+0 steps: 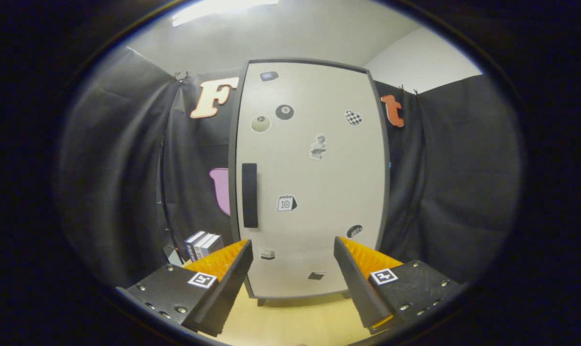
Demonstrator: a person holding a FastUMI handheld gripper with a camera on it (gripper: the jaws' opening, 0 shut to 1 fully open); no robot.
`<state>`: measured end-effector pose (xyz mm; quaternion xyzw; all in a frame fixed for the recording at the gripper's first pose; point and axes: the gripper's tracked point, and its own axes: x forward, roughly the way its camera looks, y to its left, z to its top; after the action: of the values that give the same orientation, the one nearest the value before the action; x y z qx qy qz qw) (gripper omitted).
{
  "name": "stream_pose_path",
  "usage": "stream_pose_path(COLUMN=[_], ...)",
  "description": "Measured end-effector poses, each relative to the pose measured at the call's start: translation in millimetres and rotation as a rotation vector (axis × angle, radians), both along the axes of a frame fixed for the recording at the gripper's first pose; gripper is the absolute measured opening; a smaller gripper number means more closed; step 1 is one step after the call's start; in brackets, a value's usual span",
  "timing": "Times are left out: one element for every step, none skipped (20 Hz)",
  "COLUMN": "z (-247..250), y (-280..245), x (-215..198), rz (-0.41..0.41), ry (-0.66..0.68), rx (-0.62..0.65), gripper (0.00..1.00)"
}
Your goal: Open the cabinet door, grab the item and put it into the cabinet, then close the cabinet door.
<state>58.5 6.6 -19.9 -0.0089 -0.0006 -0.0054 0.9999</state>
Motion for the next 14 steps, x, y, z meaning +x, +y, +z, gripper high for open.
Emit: stream_pose_path(z=[1, 3, 3, 2, 1, 1, -1, -2, 0, 0, 1, 2, 1, 1], y=[-3, -6, -10, -15, -18, -20, -21, -22, -23, -24, -25, -24, -24, -23], x=[-10, -18, -26, -36, -42, -48, -54, -59, -63, -65, -66, -67, -68, -69], rz=[-0.011, -0.021, -0.036, -0.047, -0.054, -0.059, -0.063, -0.064, -0.067, -0.070, -0.072, -0.073, -0.072, -0.072], ry=[-0.002, -0.006, -0.004, 0.003, 0.007, 0.010, 0.018, 0.021, 0.021, 0.017, 0.015, 0.015, 0.015, 0.015], rx=[0.005, 0.008, 0.004, -0.003, -0.010, -0.012, -0.013, -0.011, -0.009, -0.007, -0.005, -0.002, -0.001, -0.002], gripper=[1.00, 1.00, 1.00, 1.00, 1.00, 1.00, 1.00, 1.00, 1.00, 1.00, 1.00, 1.00, 1.00, 1.00])
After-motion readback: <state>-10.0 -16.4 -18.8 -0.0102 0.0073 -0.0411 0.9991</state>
